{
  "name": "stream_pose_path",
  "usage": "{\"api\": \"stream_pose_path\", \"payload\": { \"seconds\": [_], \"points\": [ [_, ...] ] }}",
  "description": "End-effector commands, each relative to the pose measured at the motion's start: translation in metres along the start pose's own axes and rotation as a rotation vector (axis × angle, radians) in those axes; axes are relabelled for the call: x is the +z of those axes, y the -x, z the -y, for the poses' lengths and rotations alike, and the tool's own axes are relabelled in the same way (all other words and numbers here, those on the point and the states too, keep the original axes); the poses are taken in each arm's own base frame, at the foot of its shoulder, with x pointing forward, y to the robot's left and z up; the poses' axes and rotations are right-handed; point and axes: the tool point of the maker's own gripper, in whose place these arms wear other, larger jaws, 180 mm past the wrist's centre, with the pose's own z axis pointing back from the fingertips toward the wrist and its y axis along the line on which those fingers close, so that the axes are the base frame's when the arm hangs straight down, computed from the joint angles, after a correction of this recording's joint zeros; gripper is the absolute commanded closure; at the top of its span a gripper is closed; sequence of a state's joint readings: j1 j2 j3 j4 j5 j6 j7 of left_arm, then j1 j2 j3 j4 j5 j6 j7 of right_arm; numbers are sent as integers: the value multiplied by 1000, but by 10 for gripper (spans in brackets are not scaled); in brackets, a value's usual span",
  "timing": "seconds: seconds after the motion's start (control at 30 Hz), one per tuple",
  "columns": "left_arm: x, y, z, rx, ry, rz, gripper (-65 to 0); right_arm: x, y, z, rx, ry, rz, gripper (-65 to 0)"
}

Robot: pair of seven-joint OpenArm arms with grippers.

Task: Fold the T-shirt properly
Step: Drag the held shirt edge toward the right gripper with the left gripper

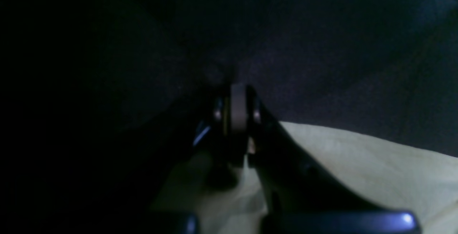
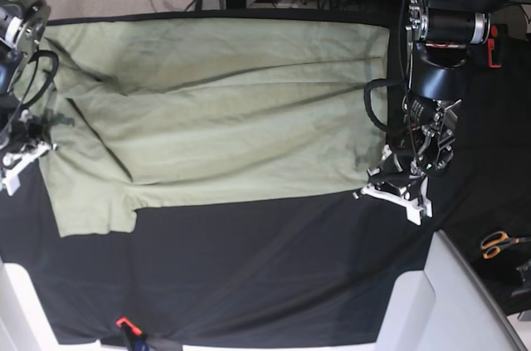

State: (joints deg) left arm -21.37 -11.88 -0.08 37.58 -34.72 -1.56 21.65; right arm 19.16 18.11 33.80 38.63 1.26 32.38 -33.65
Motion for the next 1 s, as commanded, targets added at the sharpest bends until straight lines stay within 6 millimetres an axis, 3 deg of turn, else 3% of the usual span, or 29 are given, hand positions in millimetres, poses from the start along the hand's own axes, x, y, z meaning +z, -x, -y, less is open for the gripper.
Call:
{"api": "stream_pose_path", "payload": {
  "seconds": [0.0,0.33,0.47,0.7,0.97],
  "points": [
    [2,13,-2,-9,-17,-72,0,9,-25,7,7,12,56,0],
    [23,-45,40,-73,84,37,0,16,-61,5,16,11,169,0],
    [28,-52,50,-86,104,36,0,21,-76,5,44,16,186,0],
    [37,-68,64,-104,135,83,0,23,-103,-17,232,31,205,0],
    [38,-78,71,-105,146,100,0,39,-131,-5,253,59,300,0]
  ]
}}
